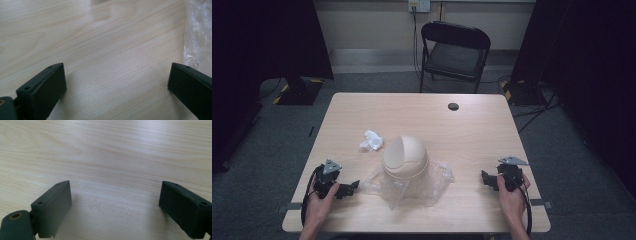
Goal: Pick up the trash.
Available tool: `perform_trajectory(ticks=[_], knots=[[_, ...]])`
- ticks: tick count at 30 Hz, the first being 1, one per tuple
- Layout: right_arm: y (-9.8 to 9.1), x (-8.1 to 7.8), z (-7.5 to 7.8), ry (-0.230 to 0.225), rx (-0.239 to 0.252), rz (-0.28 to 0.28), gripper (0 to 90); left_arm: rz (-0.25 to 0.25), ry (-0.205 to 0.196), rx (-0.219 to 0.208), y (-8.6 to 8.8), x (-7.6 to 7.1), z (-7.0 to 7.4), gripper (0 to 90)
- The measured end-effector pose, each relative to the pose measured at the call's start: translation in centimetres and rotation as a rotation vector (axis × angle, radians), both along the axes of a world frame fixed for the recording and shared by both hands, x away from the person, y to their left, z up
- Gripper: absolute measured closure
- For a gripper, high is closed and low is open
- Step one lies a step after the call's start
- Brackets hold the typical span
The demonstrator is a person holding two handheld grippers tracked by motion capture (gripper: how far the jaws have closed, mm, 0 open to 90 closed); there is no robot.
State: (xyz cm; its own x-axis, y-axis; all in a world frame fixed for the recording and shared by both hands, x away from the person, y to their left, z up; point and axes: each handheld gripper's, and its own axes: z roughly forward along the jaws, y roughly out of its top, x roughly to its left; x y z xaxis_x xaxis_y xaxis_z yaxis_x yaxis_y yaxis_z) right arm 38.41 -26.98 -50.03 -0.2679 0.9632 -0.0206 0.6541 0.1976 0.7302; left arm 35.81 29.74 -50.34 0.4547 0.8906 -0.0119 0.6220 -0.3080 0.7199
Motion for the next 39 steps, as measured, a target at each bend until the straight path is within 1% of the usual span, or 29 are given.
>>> perform_trajectory(ticks=[3, 6, 7, 9, 10, 11, 12, 14, 16, 18, 20, 21, 23, 24, 25, 26, 27, 28, 30, 33, 34, 35, 36, 37, 39], knots=[[0.0, 0.0, 0.0, 0.000, 0.000, -0.001, 10.2, -0.001, 0.000, 0.006, 0.1, 0.0, 0.0, 2.7], [0.0, 0.0, 0.0, 0.000, 0.000, 0.000, 10.2, 0.010, -0.003, -0.002, 0.1, 0.0, 0.0, 3.9], [0.0, 0.0, 0.0, 0.000, 0.000, 0.000, 10.2, 0.014, -0.011, 0.007, 0.2, 0.0, 0.1, 5.4], [0.0, 0.0, 0.0, 0.000, 0.000, 0.000, 10.2, 0.035, -0.013, -0.001, 0.3, -0.1, 0.2, 10.2], [0.0, 0.0, 0.0, 0.000, 0.001, 0.000, 10.2, 0.046, -0.015, -0.012, 0.4, -0.2, 0.2, 13.6], [0.0, 0.0, 0.0, 0.000, 0.000, -0.001, 10.2, 0.046, -0.015, -0.012, 0.4, -0.2, 0.2, 17.3], [0.0, 0.0, 0.0, 0.000, 0.000, 0.000, 10.2, 0.050, -0.003, -0.006, 0.7, -0.4, 0.5, 17.0], [0.0, 0.0, 0.0, 0.000, 0.000, 0.000, 10.2, 0.050, -0.004, -0.014, 0.9, -0.6, 0.6, 16.2], [0.0, 0.0, 0.0, 0.000, 0.000, 0.000, 10.2, 0.045, -0.009, -0.029, 1.2, -0.9, 0.9, 16.2], [0.0, 0.0, 0.0, 0.000, 0.000, 0.000, 10.2, 0.045, -0.024, -0.072, 1.7, -1.2, 1.3, 16.3], [0.0, 0.0, 0.0, 0.000, 0.000, 0.000, 10.2, 0.057, -0.035, -0.094, 2.0, -1.4, 1.6, 16.4], [0.0, 0.0, 0.0, 0.000, 0.000, -0.001, 10.2, 0.056, -0.035, -0.113, 2.1, -1.4, 1.7, 16.1], [0.0, 0.0, 0.0, 0.000, 0.000, -0.001, 10.2, 0.040, -0.042, -0.148, 2.4, -1.4, 2.1, 16.2], [0.0, 0.0, 0.0, 0.000, 0.000, 0.000, 10.2, 0.032, -0.043, -0.158, 2.5, -1.5, 2.2, 16.4], [0.0, 0.0, 0.0, 0.000, 0.000, 0.000, 10.2, 0.032, -0.043, -0.158, 2.5, -1.5, 2.2, 16.1], [0.0, 0.0, 0.0, 0.001, 0.000, 0.000, 10.3, 0.003, -0.057, -0.191, 2.6, -1.5, 2.7, 16.1], [0.0, 0.0, 0.0, 0.001, 0.000, 0.000, 10.3, -0.008, -0.059, -0.204, 2.5, -1.5, 2.9, 16.3], [0.0, 0.0, 0.0, 0.001, 0.000, 0.000, 10.2, -0.008, -0.067, -0.206, 2.2, -1.5, 3.3, 16.7], [0.0, 0.0, 0.0, 0.001, 0.001, 0.000, 10.3, -0.010, -0.082, -0.191, 1.8, -1.4, 3.8, 17.3], [0.0, 0.0, 0.0, 0.001, 0.000, 0.000, 10.3, -0.042, -0.085, -0.228, 1.0, -1.1, 4.8, 18.2], [0.0, 0.0, 0.0, 0.001, 0.001, -0.001, 10.3, -0.052, -0.087, -0.257, 0.8, -0.9, 5.2, 18.3], [0.0, 0.0, 0.0, 0.001, 0.000, -0.001, 10.3, -0.055, -0.089, -0.272, 0.6, -0.8, 5.5, 18.2], [0.0, 0.0, 0.0, 0.001, 0.000, -0.001, 10.3, -0.058, -0.093, -0.267, 0.4, -0.7, 5.8, 18.2], [0.0, 0.0, 0.0, 0.001, 0.000, -0.002, 10.3, -0.064, -0.099, -0.248, 0.0, -0.5, 6.2, 18.2], [0.0, 0.0, 0.0, 0.001, 0.001, -0.002, 10.3, -0.100, -0.096, -0.230, -0.5, -0.2, 7.1, 18.2]])
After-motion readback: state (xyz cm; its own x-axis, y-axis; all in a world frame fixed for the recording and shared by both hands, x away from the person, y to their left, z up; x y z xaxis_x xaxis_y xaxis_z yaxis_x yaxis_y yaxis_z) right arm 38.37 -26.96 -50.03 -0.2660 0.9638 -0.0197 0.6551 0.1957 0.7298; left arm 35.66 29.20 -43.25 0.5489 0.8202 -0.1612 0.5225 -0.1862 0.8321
